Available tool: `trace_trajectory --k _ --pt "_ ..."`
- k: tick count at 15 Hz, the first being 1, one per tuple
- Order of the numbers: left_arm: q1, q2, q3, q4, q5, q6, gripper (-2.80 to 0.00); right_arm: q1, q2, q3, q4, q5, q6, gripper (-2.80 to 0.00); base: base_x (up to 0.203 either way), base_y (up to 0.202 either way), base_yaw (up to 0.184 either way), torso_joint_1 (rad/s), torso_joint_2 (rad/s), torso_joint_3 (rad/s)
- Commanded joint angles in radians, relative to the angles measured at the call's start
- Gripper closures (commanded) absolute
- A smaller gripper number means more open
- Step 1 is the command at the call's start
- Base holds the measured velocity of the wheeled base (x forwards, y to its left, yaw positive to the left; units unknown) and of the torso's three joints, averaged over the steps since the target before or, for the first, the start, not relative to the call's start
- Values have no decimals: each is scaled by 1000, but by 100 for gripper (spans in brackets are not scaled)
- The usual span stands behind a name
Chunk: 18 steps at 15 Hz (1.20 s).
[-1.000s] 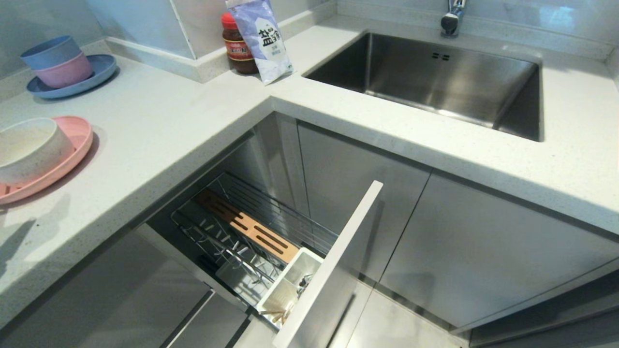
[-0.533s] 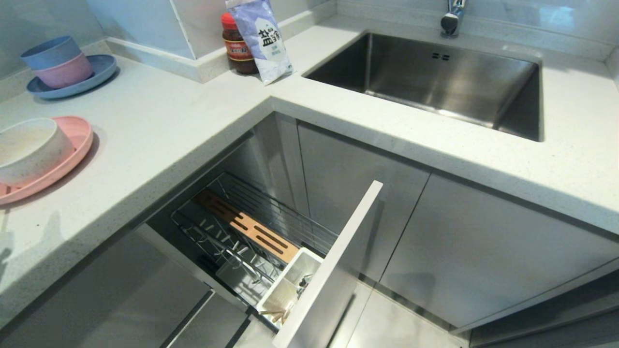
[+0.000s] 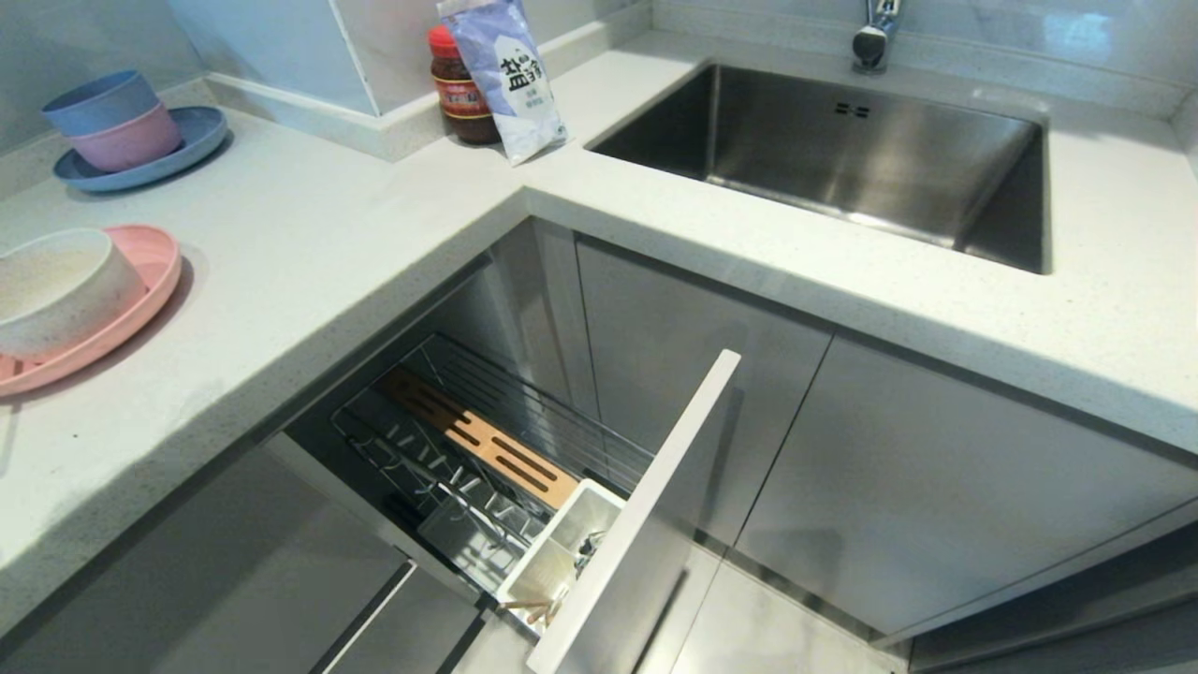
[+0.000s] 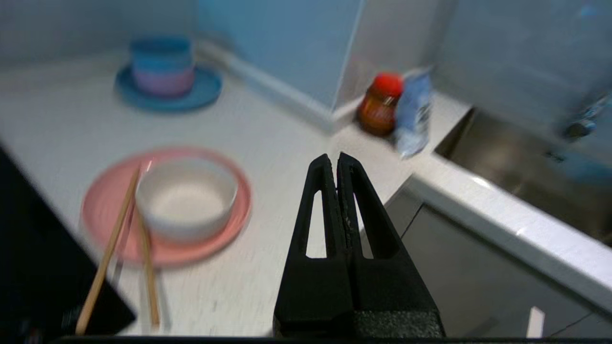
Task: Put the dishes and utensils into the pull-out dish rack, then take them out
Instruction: Take the fork out of the cupboard
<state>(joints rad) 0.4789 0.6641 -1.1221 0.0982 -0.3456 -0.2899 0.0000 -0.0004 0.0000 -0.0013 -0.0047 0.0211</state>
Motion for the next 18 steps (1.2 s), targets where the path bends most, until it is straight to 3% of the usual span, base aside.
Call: trace_trajectory --k 1,4,6,13,18 --pt "-67 134 -151 -5 6 -1 0 0 -3 2 0 0 0 0 0 0 0 0 0 0" --pt "-227 259 -258 -5 83 -87 0 0 -3 2 0 0 0 0 0 0 0 0 0 0" --pt "-349 305 -278 17 132 -112 0 0 -3 2 0 0 0 0 0 0 0 0 0 0" --pt "-732 358 -243 140 183 -132 0 0 -3 2 0 0 0 0 0 0 0 0 0 0" --pt "-947 449 -145 158 219 -130 0 0 -3 2 0 0 0 0 0 0 0 0 0 0"
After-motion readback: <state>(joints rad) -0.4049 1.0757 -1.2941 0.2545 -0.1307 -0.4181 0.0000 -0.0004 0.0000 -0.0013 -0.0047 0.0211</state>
